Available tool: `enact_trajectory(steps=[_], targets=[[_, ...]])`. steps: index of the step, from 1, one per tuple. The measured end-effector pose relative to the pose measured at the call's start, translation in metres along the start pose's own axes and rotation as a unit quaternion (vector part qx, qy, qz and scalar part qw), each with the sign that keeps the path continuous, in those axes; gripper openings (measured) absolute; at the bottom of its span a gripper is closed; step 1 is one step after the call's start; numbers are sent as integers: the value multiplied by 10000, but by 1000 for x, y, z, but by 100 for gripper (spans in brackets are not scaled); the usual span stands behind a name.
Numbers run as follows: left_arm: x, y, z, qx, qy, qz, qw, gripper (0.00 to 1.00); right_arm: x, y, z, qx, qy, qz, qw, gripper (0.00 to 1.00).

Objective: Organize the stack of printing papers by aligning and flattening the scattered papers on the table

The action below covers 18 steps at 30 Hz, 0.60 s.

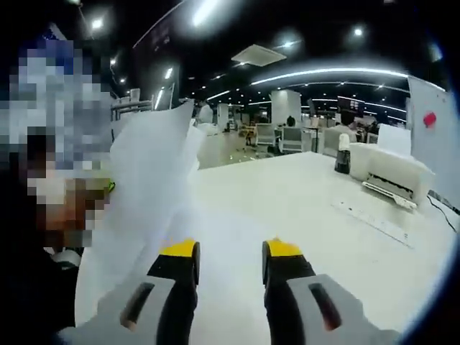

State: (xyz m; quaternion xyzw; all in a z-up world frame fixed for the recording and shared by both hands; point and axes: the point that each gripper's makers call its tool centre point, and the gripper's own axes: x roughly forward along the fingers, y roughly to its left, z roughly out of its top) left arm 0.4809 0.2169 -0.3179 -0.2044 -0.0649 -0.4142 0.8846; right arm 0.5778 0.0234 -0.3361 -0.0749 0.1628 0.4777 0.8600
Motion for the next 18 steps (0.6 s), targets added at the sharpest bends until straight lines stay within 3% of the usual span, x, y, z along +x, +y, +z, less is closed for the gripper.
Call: enact_trajectory(steps=[9,12,13,18], targets=[[1,1,-4,48,90,61,9999,6,22,-12,-8,63,148,41,9999,32],[1,1,-4,61,92,80,9999,6,30,-21,-11,108,213,46,9997,32],[1,1,-4,73,91,87,9999,6,37,-33,-11,119,259,49,9996,32],[0,1,-4,87,93,100,9999,6,47,-43,-14,134,360,39,9993,33]])
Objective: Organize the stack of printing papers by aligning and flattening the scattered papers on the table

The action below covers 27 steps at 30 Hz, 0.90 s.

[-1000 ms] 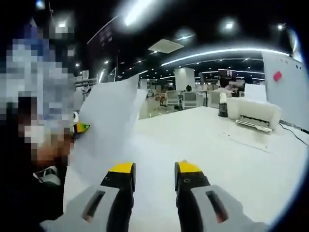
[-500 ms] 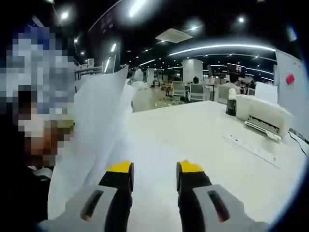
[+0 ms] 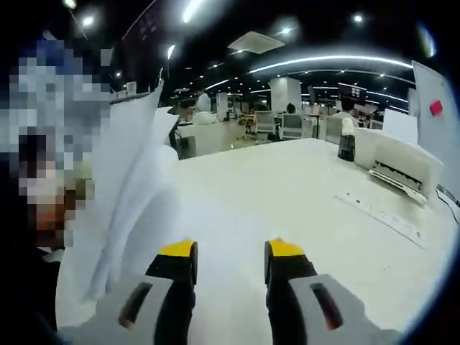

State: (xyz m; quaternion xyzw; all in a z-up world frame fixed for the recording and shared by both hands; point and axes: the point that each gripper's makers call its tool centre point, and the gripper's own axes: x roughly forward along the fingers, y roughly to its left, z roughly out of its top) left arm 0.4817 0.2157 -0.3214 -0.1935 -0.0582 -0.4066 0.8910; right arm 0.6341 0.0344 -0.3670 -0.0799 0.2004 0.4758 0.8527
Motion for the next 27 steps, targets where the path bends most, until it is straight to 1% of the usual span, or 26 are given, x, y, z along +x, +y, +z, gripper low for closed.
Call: enact_trajectory(steps=[1,5,7,8,10,11,12,13,17,21,23,27], targets=[[0,0,0,-2,1,0,10000,6,1,-1,0,2,10,1,10000,33],[0,-1,-1,1,10,-4,10000,6,14,-21,4,13,46,8,10000,34],[1,-1,-1,43,27,18,10000,6,15,-15,2,47,52,23,10000,35],[1,-1,-2,55,35,22,10000,6,19,-18,3,52,57,25,10000,36],[1,-1,-2,67,44,27,10000,6,24,-22,3,48,42,34,10000,38],[1,-1,-2,64,44,26,10000,6,28,-23,3,88,3,33,10000,41],[1,-1,-2,64,44,26,10000,6,34,-31,5,105,-14,47,9999,43],[1,-1,-2,63,44,25,10000,6,38,-34,5,119,-18,56,9999,44],[2,-1,-3,54,62,29,10000,6,45,-26,0,143,-5,65,9999,44],[2,0,-3,48,84,25,9999,6,57,-30,0,156,32,108,9998,45],[2,0,-3,46,84,24,10000,6,63,-26,-1,140,30,133,9998,45],[2,0,-3,51,95,14,9999,6,73,-29,-6,156,60,165,9997,45]])
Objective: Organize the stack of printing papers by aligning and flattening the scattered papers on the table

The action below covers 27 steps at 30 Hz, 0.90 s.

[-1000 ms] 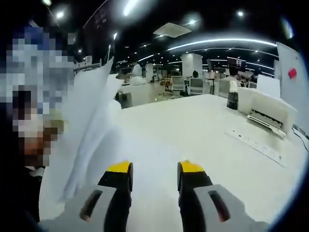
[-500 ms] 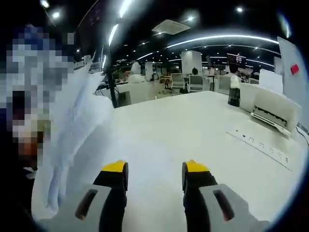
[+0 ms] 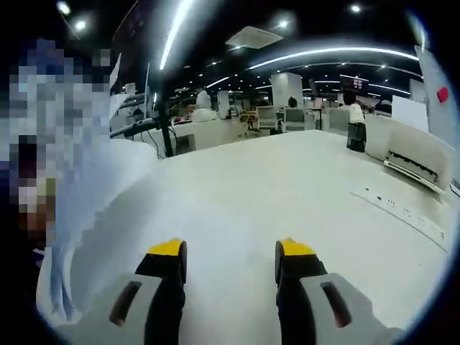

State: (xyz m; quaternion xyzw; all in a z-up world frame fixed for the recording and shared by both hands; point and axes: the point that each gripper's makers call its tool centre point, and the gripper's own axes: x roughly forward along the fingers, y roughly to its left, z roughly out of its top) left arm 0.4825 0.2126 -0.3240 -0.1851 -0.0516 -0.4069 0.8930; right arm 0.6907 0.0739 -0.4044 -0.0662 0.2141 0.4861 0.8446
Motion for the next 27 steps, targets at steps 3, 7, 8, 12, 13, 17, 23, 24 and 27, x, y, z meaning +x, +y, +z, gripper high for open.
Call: enact_trajectory(steps=[3,7,8,12,13,17,23,24,27], targets=[[0,0,0,1,0,-2,10000,6,5,2,-2,-7,-33,25,10000,46],[0,0,0,-6,1,-7,10000,6,10,1,-7,12,-47,39,10000,47],[0,0,0,-11,2,-11,10000,6,13,1,-9,19,-47,54,10000,47],[0,0,0,-16,6,-19,10000,6,15,1,-12,13,-80,62,9999,47],[0,0,0,-14,7,-19,10000,6,15,2,-12,-13,-81,65,9999,47],[1,0,0,-6,6,-22,10000,6,17,6,-14,-336,-76,92,9994,46],[2,-1,-1,-18,23,-37,10000,7,14,31,-16,-540,-317,339,9975,30],[2,-1,-1,-19,26,-37,10000,7,14,34,-16,-545,-319,370,9973,28],[2,-1,-2,-18,36,-30,10000,7,14,37,-16,-545,-326,397,9972,22]])
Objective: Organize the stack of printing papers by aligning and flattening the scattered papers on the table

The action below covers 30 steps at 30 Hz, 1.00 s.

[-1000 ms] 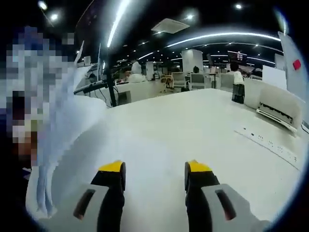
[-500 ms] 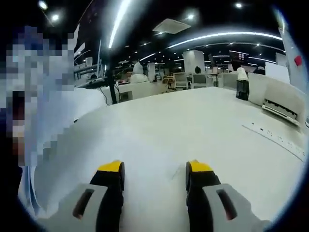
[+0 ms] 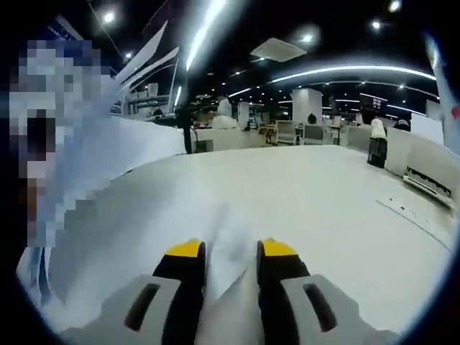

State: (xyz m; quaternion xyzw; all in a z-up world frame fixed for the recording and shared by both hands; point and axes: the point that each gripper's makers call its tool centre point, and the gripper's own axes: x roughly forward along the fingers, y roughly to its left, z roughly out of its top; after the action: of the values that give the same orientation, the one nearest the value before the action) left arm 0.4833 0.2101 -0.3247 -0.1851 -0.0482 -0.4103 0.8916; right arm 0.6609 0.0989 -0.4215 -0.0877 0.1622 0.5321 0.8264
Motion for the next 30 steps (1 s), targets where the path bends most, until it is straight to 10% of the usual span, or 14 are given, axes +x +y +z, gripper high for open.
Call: enact_trajectory(steps=[11,17,30], targets=[[1,3,-2,57,63,90,9999,7,-16,0,-5,584,61,-159,9981,3],[1,4,-2,0,45,75,10000,7,-31,-2,10,621,-452,-328,9965,2],[1,4,3,-154,-89,1,9998,7,-120,-7,26,767,-1277,-1056,9832,2]])
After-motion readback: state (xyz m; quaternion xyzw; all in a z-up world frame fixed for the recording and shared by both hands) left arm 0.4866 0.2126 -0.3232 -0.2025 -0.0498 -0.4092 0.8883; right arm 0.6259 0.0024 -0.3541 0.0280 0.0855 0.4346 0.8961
